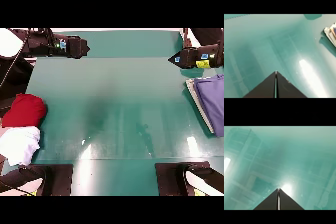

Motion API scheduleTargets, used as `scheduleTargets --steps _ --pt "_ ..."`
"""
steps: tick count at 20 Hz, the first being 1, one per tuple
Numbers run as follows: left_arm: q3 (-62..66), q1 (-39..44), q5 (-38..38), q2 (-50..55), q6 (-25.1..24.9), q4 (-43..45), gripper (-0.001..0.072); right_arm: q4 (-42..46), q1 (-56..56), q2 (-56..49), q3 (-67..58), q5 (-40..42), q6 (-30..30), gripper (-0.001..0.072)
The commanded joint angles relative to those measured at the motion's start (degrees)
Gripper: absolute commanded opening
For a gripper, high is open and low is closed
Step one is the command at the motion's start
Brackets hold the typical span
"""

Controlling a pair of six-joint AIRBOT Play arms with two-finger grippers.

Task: Fold the shirts.

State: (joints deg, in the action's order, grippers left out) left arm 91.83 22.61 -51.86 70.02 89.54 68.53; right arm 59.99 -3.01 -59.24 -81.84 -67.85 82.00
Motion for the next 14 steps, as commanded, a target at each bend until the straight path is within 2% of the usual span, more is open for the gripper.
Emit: scheduleTargets --steps 1,8,10,12,14 --pt "0.0 0.0 -0.1 0.0 0.0 0.0 0.0022 -0.1 0.0 0.0 0.1 0.1 0.0 0.0019" --pt "0.0 0.0 0.1 0.1 0.0 0.0 0.0022 0.0 0.0 -0.3 0.1 0.4 0.0 0.0019" --pt "-0.1 0.0 3.5 0.1 0.0 0.0 0.0021 0.0 0.0 -0.3 0.1 0.4 0.0 0.0019" --pt "0.3 -1.2 3.1 -0.4 -0.7 4.5 0.0021 0.0 0.0 -0.3 0.1 0.5 0.0 0.0019" --pt "0.9 -6.3 -4.4 -2.7 1.2 15.1 0.0038 -0.4 0.0 -0.3 0.0 2.9 0.0 0.0019"
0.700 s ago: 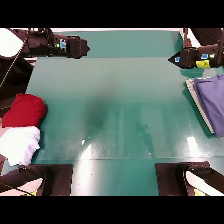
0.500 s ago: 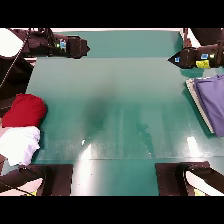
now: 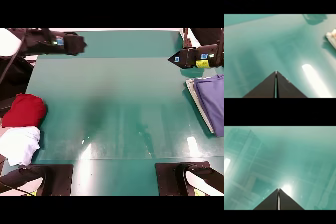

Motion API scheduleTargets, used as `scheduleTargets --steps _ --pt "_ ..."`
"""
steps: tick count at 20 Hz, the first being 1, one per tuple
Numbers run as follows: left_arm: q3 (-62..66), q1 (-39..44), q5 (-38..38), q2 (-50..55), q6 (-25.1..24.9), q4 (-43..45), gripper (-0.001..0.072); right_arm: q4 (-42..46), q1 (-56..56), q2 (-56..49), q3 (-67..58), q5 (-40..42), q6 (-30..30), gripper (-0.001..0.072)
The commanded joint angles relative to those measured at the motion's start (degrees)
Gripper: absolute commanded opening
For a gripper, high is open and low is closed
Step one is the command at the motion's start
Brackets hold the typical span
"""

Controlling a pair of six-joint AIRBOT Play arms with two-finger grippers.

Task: Fold the shirts.

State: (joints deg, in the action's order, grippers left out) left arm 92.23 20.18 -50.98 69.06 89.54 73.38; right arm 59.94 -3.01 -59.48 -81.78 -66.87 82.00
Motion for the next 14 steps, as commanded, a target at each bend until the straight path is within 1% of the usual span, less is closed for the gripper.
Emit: scheduleTargets --steps 1,2,3,4,5,7,9,11,14 --pt "0.4 -7.5 -8.8 -3.2 2.6 15.8 0.0329 -0.4 0.0 0.0 0.0 2.5 0.0 0.0019" --pt "0.3 -11.8 -12.7 -3.9 4.7 21.1 0.0617 -0.4 0.0 0.0 0.0 2.3 0.0 0.0019" --pt "0.1 -15.9 -16.7 -4.2 5.1 24.9 0.0602 -0.4 0.0 0.0 0.0 2.3 0.0 0.0019" --pt "-1.2 -20.4 -20.1 -4.2 4.9 25.9 0.0602 -0.4 0.0 0.0 0.0 2.2 0.0 0.0019" --pt "-3.9 -24.0 -21.6 -4.2 4.9 25.7 0.0603 -0.4 0.0 0.0 0.0 2.1 0.0 0.0019" --pt "-13.1 -28.9 -21.9 -4.2 4.9 25.6 0.0603 -0.4 0.0 0.0 0.0 0.3 0.0 0.0019" --pt "-24.2 -31.5 -18.6 -4.2 4.9 25.6 0.0604 -0.4 0.0 0.0 0.0 0.0 0.0 0.0019" --pt "-34.0 -33.2 -12.7 -4.2 5.0 25.7 0.0604 -0.4 0.0 0.0 0.0 -0.2 0.0 0.0019" --pt "-42.1 -35.8 -4.7 -4.2 5.0 27.1 0.0603 -0.4 0.0 0.0 0.0 -0.5 0.0 0.0019"
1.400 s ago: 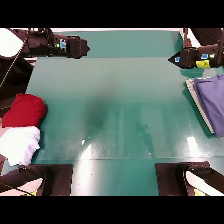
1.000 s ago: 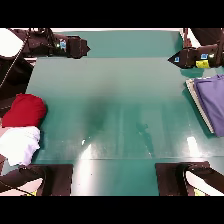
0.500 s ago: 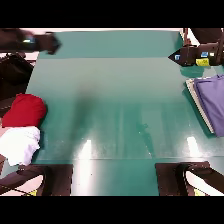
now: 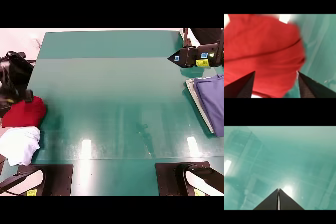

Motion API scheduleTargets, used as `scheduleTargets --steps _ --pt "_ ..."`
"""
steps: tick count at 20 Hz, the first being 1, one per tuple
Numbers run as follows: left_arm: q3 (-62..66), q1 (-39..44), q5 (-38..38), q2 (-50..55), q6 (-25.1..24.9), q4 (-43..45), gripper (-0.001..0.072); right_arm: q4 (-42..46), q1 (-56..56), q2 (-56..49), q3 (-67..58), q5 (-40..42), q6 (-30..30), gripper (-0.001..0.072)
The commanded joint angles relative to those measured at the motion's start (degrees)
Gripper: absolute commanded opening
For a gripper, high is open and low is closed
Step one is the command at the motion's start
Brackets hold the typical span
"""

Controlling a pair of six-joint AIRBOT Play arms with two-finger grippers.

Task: Fold the shirts.

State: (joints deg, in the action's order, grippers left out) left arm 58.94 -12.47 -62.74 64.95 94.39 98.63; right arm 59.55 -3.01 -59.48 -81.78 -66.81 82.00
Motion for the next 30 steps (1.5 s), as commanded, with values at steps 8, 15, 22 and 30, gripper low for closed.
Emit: scheduleTargets --steps 8,15,22,30 --pt "-8.0 -6.0 7.2 1.4 0.3 1.4 0.002 0.0 0.0 0.3 0.0 -0.8 0.0 0.0019" --pt "23.5 3.3 6.0 -16.9 -0.7 -4.7 0.0018 0.1 0.0 5.0 -7.2 3.1 0.0 0.0019" --pt "38.6 34.2 -2.2 -15.1 -2.3 -5.2 0.0017 0.0 0.0 0.7 -22.9 -0.7 0.0 0.0019" --pt "38.7 58.3 5.1 12.2 -10.4 -20.8 0.0599 0.2 0.0 -5.4 -30.9 -7.5 0.0 0.0019"
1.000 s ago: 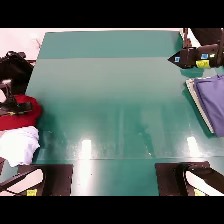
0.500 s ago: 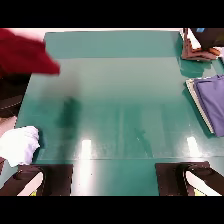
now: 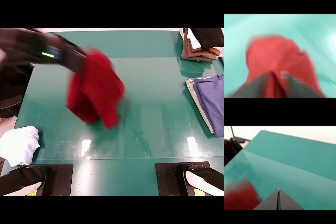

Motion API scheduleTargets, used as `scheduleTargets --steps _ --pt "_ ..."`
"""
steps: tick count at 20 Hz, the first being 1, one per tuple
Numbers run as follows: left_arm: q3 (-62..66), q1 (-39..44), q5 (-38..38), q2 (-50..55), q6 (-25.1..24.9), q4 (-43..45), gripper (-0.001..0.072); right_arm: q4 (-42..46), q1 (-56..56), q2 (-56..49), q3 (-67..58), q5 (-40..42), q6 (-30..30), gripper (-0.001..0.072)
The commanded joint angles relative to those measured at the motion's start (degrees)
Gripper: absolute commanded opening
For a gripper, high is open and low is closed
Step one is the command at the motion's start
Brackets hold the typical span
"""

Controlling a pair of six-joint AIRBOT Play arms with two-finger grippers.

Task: Fold the shirts.

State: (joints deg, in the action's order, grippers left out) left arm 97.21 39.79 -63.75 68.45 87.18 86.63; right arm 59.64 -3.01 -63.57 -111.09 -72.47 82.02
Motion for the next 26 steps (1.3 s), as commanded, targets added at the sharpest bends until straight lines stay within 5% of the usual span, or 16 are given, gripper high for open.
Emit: scheduleTargets --steps 1,7,11,14,17,19,25,26 --pt "1.0 5.4 7.5 10.8 -3.2 -9.7 0.0599 0.1 0.0 -1.3 -1.1 -1.9 0.0 0.0019" --pt "-0.3 -22.9 -5.6 11.7 2.2 -13.0 0.0601 -0.1 0.0 -1.3 2.2 -3.1 0.0 0.0019" --pt "-18.5 -38.4 -8.4 11.6 -5.1 -32.0 0.0602 -0.1 0.0 -1.3 5.7 -3.0 0.0 0.0019" --pt "-32.0 -38.6 -4.7 11.6 -9.4 -36.2 0.0601 -0.3 0.0 -1.3 8.4 -2.7 0.0 0.0019" --pt "-39.4 -36.4 4.2 11.8 -8.3 -36.1 0.0602 -1.7 0.0 -1.3 10.7 -3.4 0.0 0.003" --pt "-39.8 -37.1 6.1 11.9 -5.6 -35.6 0.0602 -2.9 0.0 -1.3 11.8 -4.1 0.0 0.0154" --pt "-39.8 -35.1 13.4 15.5 -4.7 -39.2 0.0603 -3.1 0.0 -1.3 14.3 -4.3 0.0 0.0204" --pt "-39.7 -34.7 15.1 15.9 -5.5 -42.3 0.0602 -3.1 0.0 -1.3 15.0 -4.3 0.0 0.031"
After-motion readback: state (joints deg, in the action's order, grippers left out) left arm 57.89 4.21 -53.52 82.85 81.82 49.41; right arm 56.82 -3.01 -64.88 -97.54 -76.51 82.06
